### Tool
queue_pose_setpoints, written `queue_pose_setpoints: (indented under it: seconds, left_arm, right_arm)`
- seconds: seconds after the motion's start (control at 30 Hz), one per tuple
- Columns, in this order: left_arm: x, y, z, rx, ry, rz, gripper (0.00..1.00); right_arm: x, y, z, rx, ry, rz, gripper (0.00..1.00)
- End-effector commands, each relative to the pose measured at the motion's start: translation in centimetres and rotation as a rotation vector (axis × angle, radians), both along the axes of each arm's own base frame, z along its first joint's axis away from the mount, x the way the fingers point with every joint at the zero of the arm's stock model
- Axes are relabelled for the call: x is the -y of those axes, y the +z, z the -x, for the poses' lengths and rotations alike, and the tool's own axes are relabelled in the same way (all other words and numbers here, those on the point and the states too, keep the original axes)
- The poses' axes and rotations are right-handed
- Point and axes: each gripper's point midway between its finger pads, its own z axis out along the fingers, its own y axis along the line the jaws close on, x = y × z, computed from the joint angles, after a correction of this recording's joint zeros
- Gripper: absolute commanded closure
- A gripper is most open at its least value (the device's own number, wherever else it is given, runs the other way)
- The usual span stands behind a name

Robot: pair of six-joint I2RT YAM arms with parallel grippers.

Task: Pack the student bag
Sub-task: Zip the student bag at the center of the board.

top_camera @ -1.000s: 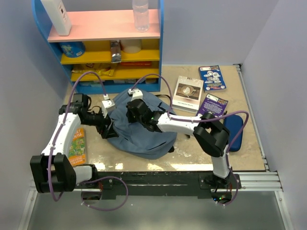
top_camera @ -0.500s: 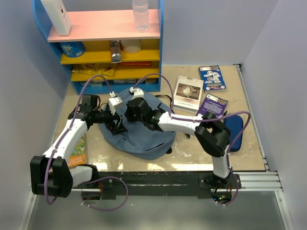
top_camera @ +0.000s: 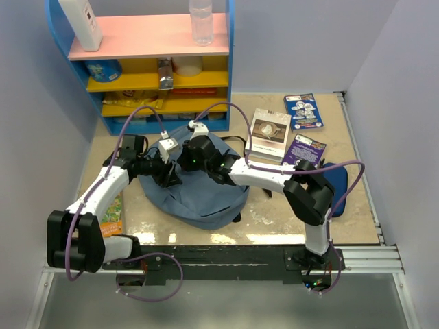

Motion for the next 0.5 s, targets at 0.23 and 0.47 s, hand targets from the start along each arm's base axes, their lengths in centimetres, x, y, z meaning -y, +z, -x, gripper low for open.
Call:
queue_pose_setpoints:
  seconds: [0.23,0.47]
  left_arm:
    - [0.6,0.7,-1.1,0.016,-0.003,0.027,0.79]
    - [0.3,1.5,-1.3,0.028,0.019,0.015,0.98]
  right_arm:
    - [-0.3,8.2,-1.0,0.094,-0.02,-0.194,1.0]
    - [2.9,5.6,-3.1,0.089,-0.08,-0.115,1.0]
